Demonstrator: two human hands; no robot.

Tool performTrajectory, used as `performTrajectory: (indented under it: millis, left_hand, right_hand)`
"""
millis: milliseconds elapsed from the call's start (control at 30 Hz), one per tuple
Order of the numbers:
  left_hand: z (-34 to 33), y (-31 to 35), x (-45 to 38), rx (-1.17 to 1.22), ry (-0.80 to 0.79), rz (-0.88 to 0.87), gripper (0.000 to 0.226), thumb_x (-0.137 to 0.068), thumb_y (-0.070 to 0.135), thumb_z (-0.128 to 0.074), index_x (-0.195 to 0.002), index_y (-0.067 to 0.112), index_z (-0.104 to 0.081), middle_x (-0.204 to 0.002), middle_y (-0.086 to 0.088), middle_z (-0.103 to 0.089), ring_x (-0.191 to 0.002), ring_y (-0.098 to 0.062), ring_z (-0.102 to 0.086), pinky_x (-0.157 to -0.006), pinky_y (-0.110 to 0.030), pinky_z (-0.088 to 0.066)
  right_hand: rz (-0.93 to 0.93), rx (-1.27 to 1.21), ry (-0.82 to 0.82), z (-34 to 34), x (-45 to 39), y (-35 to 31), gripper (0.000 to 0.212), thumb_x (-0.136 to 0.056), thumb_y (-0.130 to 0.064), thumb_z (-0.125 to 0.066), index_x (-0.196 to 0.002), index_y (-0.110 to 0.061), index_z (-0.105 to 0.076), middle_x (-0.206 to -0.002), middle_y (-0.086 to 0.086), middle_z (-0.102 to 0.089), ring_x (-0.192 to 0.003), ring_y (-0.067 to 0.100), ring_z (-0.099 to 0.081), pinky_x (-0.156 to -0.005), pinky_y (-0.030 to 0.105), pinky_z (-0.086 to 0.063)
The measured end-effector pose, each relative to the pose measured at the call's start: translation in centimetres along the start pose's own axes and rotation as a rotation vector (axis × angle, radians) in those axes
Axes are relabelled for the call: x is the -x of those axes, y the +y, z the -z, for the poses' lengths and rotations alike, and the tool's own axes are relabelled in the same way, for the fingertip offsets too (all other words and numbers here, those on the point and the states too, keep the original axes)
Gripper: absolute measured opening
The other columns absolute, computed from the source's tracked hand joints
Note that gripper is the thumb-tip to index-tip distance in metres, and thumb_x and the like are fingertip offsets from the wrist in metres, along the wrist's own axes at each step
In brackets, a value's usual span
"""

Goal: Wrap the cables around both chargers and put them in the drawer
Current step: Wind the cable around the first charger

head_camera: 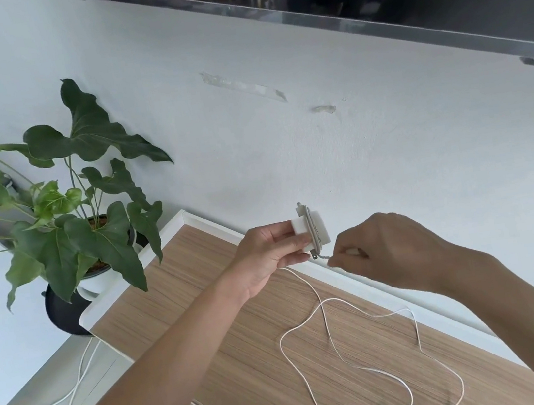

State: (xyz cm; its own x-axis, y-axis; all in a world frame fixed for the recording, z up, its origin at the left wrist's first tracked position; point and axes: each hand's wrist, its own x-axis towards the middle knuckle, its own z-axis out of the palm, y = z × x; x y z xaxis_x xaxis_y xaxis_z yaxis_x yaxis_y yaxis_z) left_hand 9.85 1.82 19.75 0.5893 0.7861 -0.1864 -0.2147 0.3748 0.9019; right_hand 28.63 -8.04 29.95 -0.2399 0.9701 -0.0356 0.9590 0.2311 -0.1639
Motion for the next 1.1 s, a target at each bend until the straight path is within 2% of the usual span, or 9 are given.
performTrajectory:
  millis: [100,233,333,500,633,700,900,1100]
  left_hand:
    - [-0.2,0.1,0.2,-0.015,-0.007,0.003,0.03,-0.089,0.0,-0.072,-0.119,-0.003,-0.071,-0.109,-0.015,-0.077,-0.097,-0.025,-0.075,-0.084,-0.034,-0.063]
    - [-0.3,0.3,0.4,-0.066,-0.008,-0.017,0.034,-0.088,-0.002,-0.074,-0.121,-0.007,-0.069,-0.118,-0.024,-0.073,-0.101,-0.029,-0.074,-0.087,-0.034,-0.062]
    - [-0.4,0.2,0.6,-0.107,0.004,-0.031,0.033,-0.087,-0.001,-0.075,-0.12,-0.002,-0.071,-0.116,-0.021,-0.075,-0.1,-0.026,-0.075,-0.089,-0.034,-0.062]
    - [-0.2,-0.1,0.7,-0.113,0.028,-0.045,0.033,-0.084,0.002,-0.079,-0.116,0.008,-0.075,-0.109,-0.015,-0.079,-0.098,-0.024,-0.076,-0.091,-0.035,-0.061]
    - [-0.1,0.0,0.8,-0.14,0.053,-0.079,0.037,-0.083,0.001,-0.08,-0.119,0.005,-0.074,-0.103,-0.012,-0.079,-0.089,-0.016,-0.075,-0.084,-0.029,-0.06]
    - [-0.1,0.0,1.0,-0.141,0.063,-0.092,0.038,-0.082,0.001,-0.081,-0.119,0.005,-0.074,-0.102,-0.013,-0.079,-0.089,-0.016,-0.074,-0.081,-0.027,-0.059]
    - [-0.9,0.2,1.0,-0.133,0.064,-0.137,0.03,-0.081,0.001,-0.081,-0.107,0.016,-0.079,-0.095,-0.005,-0.081,-0.084,-0.012,-0.074,-0.078,-0.024,-0.059]
    - [-0.9,0.2,0.8,-0.187,0.079,-0.165,0.03,-0.078,0.005,-0.085,-0.103,0.021,-0.081,-0.097,-0.007,-0.081,-0.088,-0.012,-0.074,-0.094,-0.034,-0.058]
  right_hand:
    - [-0.076,-0.087,0.07,0.1,-0.2,0.3,0.022,-0.095,-0.045,-0.065,-0.08,-0.029,-0.068,-0.05,-0.013,-0.051,-0.048,0.007,-0.046,-0.052,0.021,-0.032]
    - [-0.212,-0.372,0.126,-0.6,-0.5,1.0,0.019,-0.089,-0.036,-0.075,-0.075,-0.027,-0.066,-0.062,-0.009,-0.069,-0.056,0.005,-0.065,-0.057,0.02,-0.048]
    - [-0.275,-0.654,0.173,-1.2,-0.8,1.1,0.014,-0.087,-0.022,-0.08,-0.08,-0.016,-0.07,-0.07,0.0,-0.074,-0.064,0.017,-0.073,-0.061,0.03,-0.061]
    - [-0.326,-0.905,0.279,-2.7,-1.1,0.8,0.01,-0.09,-0.012,-0.077,-0.082,-0.011,-0.071,-0.081,0.009,-0.075,-0.078,0.025,-0.073,-0.068,0.031,-0.062]
    - [-0.443,-1.066,0.326,-3.3,-1.3,0.4,0.005,-0.093,-0.009,-0.073,-0.093,-0.009,-0.068,-0.077,0.008,-0.078,-0.073,0.02,-0.076,-0.068,0.032,-0.06]
    - [-0.469,-1.047,0.321,-3.3,-1.4,0.4,0.002,-0.095,-0.009,-0.071,-0.093,-0.009,-0.069,-0.075,0.006,-0.078,-0.069,0.018,-0.074,-0.07,0.035,-0.061]
    - [-0.503,-0.839,0.251,-2.8,-1.4,0.5,0.01,-0.089,-0.019,-0.069,-0.081,-0.016,-0.074,-0.07,0.0,-0.077,-0.064,0.011,-0.072,-0.08,0.046,-0.062]
    - [-0.461,-0.756,0.176,-1.8,-1.6,0.6,0.012,-0.087,-0.013,-0.069,-0.077,-0.016,-0.074,-0.068,0.0,-0.076,-0.063,0.011,-0.071,-0.079,0.045,-0.061]
